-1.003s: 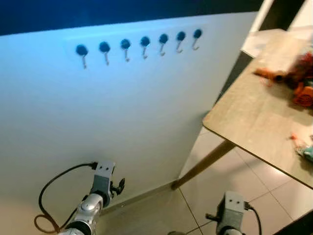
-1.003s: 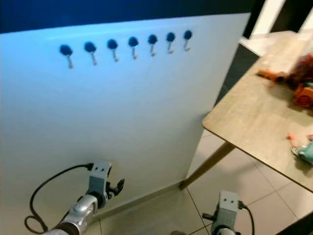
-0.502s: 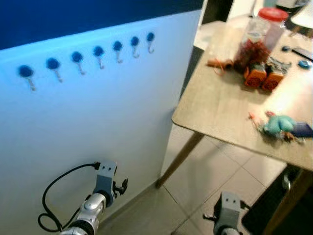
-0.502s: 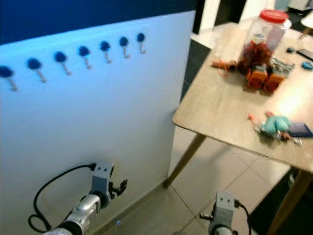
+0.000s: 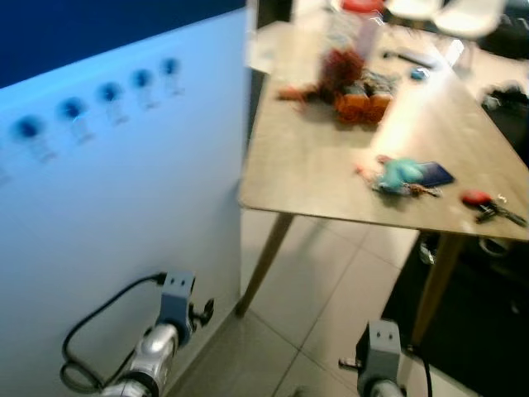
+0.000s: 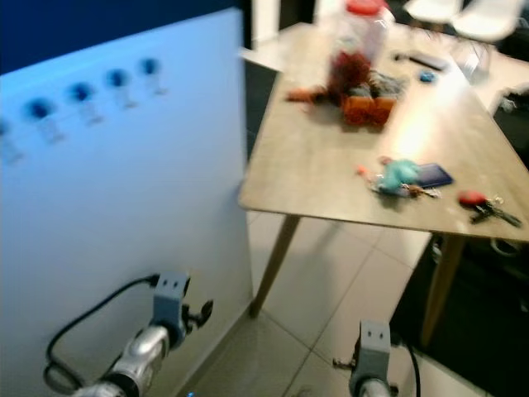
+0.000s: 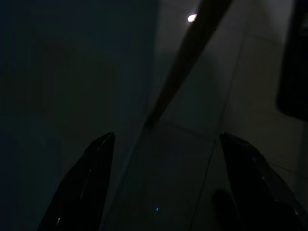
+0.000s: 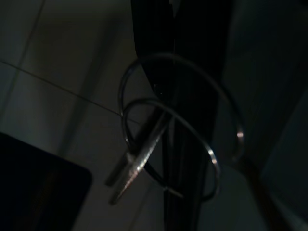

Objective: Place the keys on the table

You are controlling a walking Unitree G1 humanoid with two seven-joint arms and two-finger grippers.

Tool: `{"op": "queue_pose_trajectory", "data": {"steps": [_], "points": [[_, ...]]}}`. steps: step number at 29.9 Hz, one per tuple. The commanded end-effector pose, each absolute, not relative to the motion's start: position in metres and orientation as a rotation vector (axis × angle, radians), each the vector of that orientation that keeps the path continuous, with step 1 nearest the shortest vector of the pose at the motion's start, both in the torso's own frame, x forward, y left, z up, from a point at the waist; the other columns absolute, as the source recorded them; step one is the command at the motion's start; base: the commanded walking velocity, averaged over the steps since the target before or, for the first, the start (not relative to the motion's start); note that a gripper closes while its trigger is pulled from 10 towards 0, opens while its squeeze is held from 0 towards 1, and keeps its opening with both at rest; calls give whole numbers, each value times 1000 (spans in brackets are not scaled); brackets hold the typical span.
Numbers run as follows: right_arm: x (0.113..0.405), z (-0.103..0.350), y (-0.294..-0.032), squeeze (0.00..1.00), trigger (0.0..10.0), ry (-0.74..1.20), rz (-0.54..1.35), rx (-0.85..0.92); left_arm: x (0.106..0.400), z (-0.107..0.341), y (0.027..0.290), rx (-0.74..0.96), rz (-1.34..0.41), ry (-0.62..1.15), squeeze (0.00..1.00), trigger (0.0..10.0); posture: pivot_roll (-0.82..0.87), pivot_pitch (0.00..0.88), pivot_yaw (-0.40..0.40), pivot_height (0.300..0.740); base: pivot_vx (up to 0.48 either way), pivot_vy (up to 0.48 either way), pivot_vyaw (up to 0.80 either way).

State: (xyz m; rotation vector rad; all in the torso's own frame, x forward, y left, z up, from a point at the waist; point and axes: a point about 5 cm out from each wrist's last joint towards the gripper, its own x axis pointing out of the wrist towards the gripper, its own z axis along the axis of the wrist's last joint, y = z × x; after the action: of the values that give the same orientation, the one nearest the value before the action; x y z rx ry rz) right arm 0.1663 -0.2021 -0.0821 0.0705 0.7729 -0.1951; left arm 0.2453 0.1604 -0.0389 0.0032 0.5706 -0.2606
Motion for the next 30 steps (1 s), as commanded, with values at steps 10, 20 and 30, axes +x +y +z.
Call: {"op": "queue_pose_trajectory", "data": {"steps": [10,20,30], "points": [[170,-80,-202,0,10000,766,-178,71,246,-39,160,-4,-255,577,0,10000,-4,20,17,740,0,0,-777],[171,-80,-204,0,10000,775,-182,60,249,-36,157,-14,-258,554,0,10000,-2,32,15,740,0,-46,0],[170,-81,-204,0,10000,776,-187,58,249,-37,156,-15,-258,555,0,10000,-4,38,16,740,0,-478,0]]}}
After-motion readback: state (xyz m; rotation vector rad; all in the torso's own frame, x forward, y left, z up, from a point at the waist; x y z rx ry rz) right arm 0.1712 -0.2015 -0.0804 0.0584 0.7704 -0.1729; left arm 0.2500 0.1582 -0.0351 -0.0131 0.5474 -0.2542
